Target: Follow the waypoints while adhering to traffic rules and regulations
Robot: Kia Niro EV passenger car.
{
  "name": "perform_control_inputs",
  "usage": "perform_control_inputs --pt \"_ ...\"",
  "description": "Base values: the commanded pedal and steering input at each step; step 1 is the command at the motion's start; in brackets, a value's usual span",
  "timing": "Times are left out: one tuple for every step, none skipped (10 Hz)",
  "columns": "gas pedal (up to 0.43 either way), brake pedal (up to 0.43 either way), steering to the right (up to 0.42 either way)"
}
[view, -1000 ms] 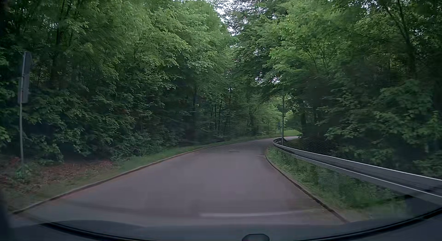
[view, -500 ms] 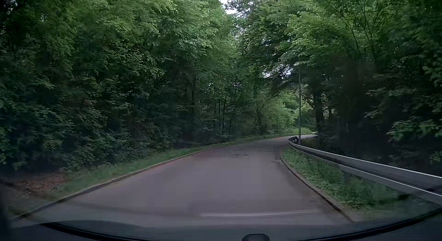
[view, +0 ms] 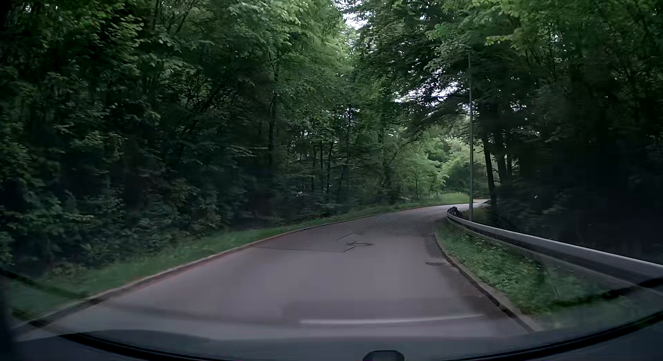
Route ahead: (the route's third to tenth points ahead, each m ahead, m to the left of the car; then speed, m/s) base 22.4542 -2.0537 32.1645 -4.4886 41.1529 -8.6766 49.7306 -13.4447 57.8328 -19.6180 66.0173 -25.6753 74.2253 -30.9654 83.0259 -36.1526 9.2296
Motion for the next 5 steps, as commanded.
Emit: perform_control_inputs --pt "0.059 0.0 0.03" --pt "0.059 0.0 0.039" --pt "0.059 0.0 0.044" --pt "0.059 0.0 0.046" --pt "0.059 0.0 0.046"
